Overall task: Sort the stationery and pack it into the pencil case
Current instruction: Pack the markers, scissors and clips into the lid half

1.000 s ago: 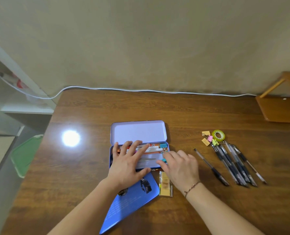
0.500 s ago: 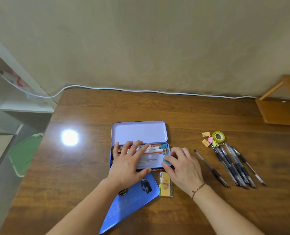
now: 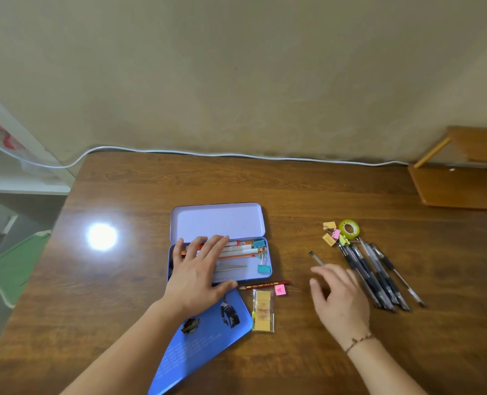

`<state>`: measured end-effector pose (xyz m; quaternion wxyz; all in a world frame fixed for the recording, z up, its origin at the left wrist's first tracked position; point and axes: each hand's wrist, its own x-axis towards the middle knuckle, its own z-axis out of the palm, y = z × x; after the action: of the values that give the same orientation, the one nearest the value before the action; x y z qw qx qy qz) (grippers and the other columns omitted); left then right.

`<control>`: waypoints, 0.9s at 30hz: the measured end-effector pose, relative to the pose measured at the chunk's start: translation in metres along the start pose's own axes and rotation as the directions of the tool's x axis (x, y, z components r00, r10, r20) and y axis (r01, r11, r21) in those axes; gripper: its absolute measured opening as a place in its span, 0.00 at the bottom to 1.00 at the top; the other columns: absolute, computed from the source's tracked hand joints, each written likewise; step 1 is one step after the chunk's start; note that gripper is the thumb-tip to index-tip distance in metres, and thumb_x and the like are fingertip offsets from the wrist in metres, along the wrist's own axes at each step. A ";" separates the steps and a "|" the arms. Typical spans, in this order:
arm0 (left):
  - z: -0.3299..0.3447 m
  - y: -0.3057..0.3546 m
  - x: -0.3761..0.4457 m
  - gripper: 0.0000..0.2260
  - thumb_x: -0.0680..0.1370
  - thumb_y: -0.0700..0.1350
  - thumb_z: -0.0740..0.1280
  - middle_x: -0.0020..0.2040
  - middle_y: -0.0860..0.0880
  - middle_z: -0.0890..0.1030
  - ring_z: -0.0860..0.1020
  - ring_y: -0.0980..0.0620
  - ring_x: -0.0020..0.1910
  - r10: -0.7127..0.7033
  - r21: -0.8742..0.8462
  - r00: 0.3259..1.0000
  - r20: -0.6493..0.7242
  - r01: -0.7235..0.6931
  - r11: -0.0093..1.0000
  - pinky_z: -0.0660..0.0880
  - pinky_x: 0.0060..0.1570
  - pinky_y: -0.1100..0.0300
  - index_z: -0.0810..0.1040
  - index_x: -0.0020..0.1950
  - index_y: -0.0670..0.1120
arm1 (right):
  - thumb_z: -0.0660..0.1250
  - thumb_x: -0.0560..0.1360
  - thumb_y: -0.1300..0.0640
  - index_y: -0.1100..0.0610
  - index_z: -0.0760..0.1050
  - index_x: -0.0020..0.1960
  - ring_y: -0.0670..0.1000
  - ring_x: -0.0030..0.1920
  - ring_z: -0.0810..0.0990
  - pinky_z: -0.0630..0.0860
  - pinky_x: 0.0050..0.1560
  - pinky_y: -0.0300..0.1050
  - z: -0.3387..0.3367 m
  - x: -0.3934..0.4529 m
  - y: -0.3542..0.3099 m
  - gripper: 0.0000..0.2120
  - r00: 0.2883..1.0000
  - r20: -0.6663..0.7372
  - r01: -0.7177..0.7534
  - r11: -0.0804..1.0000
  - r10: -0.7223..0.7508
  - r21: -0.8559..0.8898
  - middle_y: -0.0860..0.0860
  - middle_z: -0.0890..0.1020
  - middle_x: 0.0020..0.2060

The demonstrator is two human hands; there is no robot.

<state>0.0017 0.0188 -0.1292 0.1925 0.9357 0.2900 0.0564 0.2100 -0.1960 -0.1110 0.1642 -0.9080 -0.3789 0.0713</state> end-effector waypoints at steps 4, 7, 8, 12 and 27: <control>-0.001 0.002 0.000 0.37 0.72 0.70 0.60 0.75 0.56 0.64 0.59 0.48 0.74 -0.011 0.005 1.000 0.009 0.010 1.000 0.43 0.74 0.39 0.53 0.78 0.59 | 0.65 0.76 0.50 0.50 0.77 0.60 0.52 0.57 0.73 0.72 0.39 0.42 -0.018 0.047 0.020 0.14 0.971 -0.149 -0.196 0.980 0.188 -0.040 0.49 0.77 0.56; -0.003 0.004 0.000 0.38 0.71 0.69 0.61 0.74 0.56 0.65 0.59 0.49 0.73 -0.027 -0.020 1.000 -0.001 0.027 0.999 0.43 0.74 0.40 0.53 0.78 0.59 | 0.66 0.75 0.49 0.49 0.77 0.61 0.53 0.54 0.71 0.76 0.40 0.47 -0.023 0.075 0.026 0.15 0.978 -0.092 -0.200 0.967 0.187 -0.155 0.48 0.75 0.54; -0.003 0.005 0.000 0.38 0.71 0.69 0.61 0.74 0.56 0.66 0.59 0.50 0.73 -0.028 -0.028 1.000 -0.003 0.028 0.999 0.43 0.74 0.40 0.53 0.78 0.59 | 0.66 0.75 0.48 0.48 0.77 0.60 0.53 0.53 0.70 0.76 0.41 0.48 -0.022 0.081 0.026 0.14 0.980 -0.068 -0.196 0.963 0.186 -0.186 0.48 0.75 0.53; -0.006 0.006 0.001 0.40 0.70 0.68 0.64 0.73 0.55 0.67 0.60 0.49 0.73 -0.037 -0.061 0.999 -0.007 0.036 0.997 0.43 0.74 0.40 0.52 0.78 0.60 | 0.62 0.77 0.45 0.48 0.77 0.59 0.52 0.52 0.70 0.70 0.39 0.44 -0.017 0.093 0.024 0.14 0.987 -0.053 -0.160 0.954 0.151 -0.253 0.47 0.76 0.53; 0.003 0.038 0.008 0.41 0.70 0.70 0.62 0.79 0.57 0.53 0.47 0.49 0.78 0.025 0.016 0.997 0.069 -0.026 1.000 0.36 0.73 0.38 0.49 0.78 0.60 | 0.62 0.78 0.55 0.50 0.78 0.52 0.52 0.49 0.70 0.67 0.42 0.46 -0.025 0.108 0.022 0.07 0.993 -0.014 0.097 0.888 -0.115 -0.450 0.47 0.78 0.48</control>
<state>0.0294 -0.0066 -0.1174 0.1936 0.9424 0.2718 0.0241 0.3066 -0.1396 -0.0956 -0.0381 -0.9006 -0.4306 -0.0455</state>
